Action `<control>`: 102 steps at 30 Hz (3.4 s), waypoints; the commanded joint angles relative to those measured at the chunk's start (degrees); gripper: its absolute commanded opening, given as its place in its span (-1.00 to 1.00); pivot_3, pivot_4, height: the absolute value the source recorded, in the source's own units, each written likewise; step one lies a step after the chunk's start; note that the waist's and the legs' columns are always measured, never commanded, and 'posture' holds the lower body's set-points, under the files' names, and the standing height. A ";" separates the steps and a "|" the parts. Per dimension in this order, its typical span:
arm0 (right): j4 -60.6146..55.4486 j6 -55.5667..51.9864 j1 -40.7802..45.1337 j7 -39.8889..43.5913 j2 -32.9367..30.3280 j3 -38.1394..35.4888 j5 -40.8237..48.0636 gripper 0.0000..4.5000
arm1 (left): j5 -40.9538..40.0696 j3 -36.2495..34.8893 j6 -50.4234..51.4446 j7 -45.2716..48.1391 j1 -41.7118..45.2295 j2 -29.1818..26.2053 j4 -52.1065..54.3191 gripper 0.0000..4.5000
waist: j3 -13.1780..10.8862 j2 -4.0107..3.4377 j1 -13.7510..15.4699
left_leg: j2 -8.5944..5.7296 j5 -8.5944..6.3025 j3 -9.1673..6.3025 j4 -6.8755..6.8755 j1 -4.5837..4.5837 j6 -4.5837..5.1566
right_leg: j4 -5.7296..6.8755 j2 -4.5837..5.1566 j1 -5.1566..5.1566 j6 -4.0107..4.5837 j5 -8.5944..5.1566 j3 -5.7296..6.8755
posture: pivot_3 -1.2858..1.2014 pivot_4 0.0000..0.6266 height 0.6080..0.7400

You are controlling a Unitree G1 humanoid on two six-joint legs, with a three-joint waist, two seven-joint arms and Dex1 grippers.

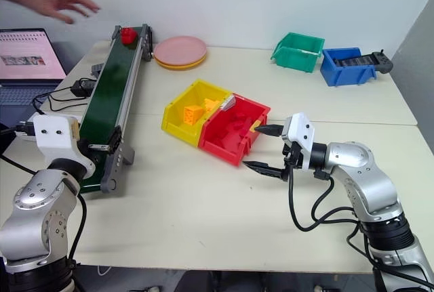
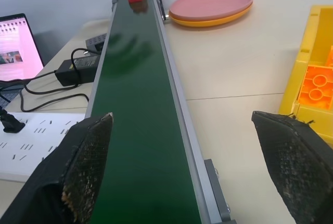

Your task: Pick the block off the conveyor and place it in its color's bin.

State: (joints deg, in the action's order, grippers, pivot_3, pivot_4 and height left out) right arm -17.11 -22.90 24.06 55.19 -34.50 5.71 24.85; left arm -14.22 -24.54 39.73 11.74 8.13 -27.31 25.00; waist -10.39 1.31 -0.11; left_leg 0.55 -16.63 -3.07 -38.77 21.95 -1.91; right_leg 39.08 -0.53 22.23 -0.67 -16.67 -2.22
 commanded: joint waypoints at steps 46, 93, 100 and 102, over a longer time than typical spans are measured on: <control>-4.14 -8.35 7.87 -0.11 0.80 -3.08 9.36 1.00 | -5.01 -3.34 6.26 0.33 -0.27 -3.92 1.22 1.00 | 0.00 0.00 -0.02 | 0.00 0.00 -0.01 0.03 0.01 0.00 | -0.01 0.00 0.02 0.00 0.00 0.00 | 0.03 -0.52 1.00; -6.78 -10.16 7.45 1.92 -3.86 -3.38 9.28 1.00 | -8.21 -2.63 15.90 -3.14 5.67 -4.54 5.31 -0.32 | -0.01 0.01 0.03 | -0.01 0.00 -0.03 0.04 0.04 0.00 | -0.03 0.03 0.05 0.00 0.00 0.03 | 0.03 -0.52 1.00; -11.12 -14.10 4.59 -1.52 -9.21 -6.56 7.96 1.00 | -13.43 10.66 16.24 6.36 18.73 -5.18 3.31 -0.32 | -0.03 0.05 0.60 | -0.07 0.01 -0.05 0.01 0.14 -0.02 | -0.08 0.04 0.03 0.00 0.00 0.04 | 0.03 -0.52 1.00; -12.67 -15.91 3.36 -3.76 -10.62 -7.81 7.58 1.00 | -12.83 15.74 14.21 9.18 23.26 -4.00 -1.06 -0.32 | -0.03 0.04 0.52 | -0.09 0.01 0.00 0.01 0.13 -0.02 | -0.08 0.06 0.03 -0.01 0.00 0.00 | 0.03 -0.52 1.00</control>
State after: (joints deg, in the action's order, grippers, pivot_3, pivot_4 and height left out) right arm -26.79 -37.42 27.86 53.59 -44.03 0.73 32.65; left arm -27.00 -12.23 56.57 18.11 28.70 -31.50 25.84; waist -10.42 1.35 0.40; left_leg 0.44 -16.62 -3.09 -38.75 22.09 -1.94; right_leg 39.00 -0.46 22.29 -0.68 -16.67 -2.21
